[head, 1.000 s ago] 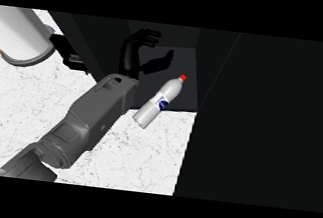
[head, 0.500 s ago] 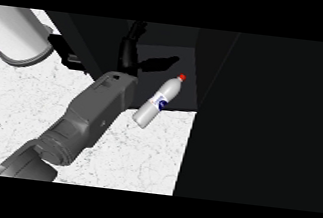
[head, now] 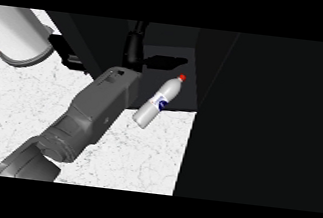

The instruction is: Pick up the bottled water, place it into the cabinet and close the cabinet

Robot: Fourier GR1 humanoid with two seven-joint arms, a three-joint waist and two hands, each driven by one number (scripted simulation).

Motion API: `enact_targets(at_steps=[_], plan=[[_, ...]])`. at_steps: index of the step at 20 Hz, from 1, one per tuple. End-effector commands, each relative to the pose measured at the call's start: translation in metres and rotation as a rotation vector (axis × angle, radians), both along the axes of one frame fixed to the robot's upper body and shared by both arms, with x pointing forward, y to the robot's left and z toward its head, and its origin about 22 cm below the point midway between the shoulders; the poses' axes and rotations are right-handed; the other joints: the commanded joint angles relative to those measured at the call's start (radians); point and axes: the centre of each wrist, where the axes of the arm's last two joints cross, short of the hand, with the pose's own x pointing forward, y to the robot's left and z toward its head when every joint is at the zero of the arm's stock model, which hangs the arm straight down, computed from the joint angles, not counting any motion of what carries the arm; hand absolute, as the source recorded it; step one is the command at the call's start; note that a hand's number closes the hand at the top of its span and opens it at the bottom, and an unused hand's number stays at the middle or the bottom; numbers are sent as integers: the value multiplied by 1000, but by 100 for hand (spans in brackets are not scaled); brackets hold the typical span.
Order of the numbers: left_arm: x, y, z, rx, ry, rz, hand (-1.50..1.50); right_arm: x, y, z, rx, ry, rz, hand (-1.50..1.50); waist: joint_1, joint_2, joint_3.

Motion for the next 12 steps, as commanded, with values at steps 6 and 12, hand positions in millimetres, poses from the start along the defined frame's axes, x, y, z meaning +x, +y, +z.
enact_targets(at_steps=[6, 12], plan=[[-3, -8, 6, -186, -52, -273, -150, -11, -8, 12, 14, -3, -3, -150, 17, -12, 0], [-9, -20, 17, -266, -52, -328, -150, -10, -18, 23, -2, -11, -24, -150, 48, -23, 1]])
